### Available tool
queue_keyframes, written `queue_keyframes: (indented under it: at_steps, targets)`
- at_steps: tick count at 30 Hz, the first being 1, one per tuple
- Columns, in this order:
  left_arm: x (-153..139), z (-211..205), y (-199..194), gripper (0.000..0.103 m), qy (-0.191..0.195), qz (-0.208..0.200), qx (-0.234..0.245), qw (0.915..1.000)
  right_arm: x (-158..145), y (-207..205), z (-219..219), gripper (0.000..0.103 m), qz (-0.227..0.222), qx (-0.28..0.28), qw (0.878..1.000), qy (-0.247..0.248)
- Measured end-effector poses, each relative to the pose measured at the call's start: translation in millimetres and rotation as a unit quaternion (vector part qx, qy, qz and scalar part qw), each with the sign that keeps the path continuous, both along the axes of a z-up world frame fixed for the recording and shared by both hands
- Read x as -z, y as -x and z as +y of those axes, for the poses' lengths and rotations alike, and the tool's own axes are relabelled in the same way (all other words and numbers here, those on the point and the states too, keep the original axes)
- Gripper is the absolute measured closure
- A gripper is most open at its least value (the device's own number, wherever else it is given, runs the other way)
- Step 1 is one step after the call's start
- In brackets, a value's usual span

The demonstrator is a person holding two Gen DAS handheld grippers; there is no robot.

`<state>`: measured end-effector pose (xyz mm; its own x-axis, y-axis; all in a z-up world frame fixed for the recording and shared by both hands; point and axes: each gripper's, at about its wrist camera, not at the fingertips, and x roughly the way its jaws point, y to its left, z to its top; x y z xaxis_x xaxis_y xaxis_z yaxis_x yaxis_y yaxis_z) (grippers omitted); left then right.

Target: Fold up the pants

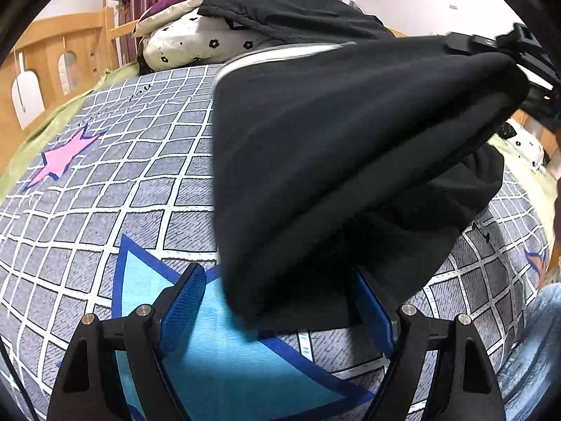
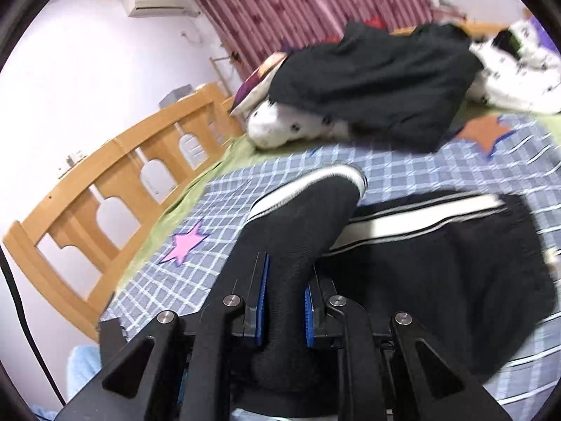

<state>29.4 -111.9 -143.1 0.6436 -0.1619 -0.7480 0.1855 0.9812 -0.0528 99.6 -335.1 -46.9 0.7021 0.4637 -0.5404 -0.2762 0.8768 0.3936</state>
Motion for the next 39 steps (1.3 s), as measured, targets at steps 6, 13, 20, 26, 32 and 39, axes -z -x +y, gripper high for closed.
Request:
queue_keyframes:
  at_steps: [6,13,20,26,32,39]
  targets:
    - [-17,-4,7,0.023,0.045,-0.01,0.069,0.9965,-27,3,-69,0.087,-0.032,0.073,0.996,0.041]
    - [-13,-19,2,0.023,0.08,0.013,0.113,0.9902,-2,-5,-161,0.087,0.009,0.152,0.982,0.111]
    - [-31,-4,9,0.023,0.122,0.005,0.123,0.9848,47,0,-187,0.078,0.077,0.152,0.978,0.117]
    - [-52,0,-7,0.029,0.135,-0.013,0.099,0.9858,23,6,-178,0.073,0.046,0.16,0.975,0.148]
    - [-8,-43,-45,0.036,0.073,0.062,0.099,0.9904,61,4,-168,0.073,0.085,0.162,0.966,0.185]
    - [-9,-34,-50,0.038,0.104,0.07,0.096,0.9875,45,4,-173,0.069,0.111,0.13,0.963,0.208]
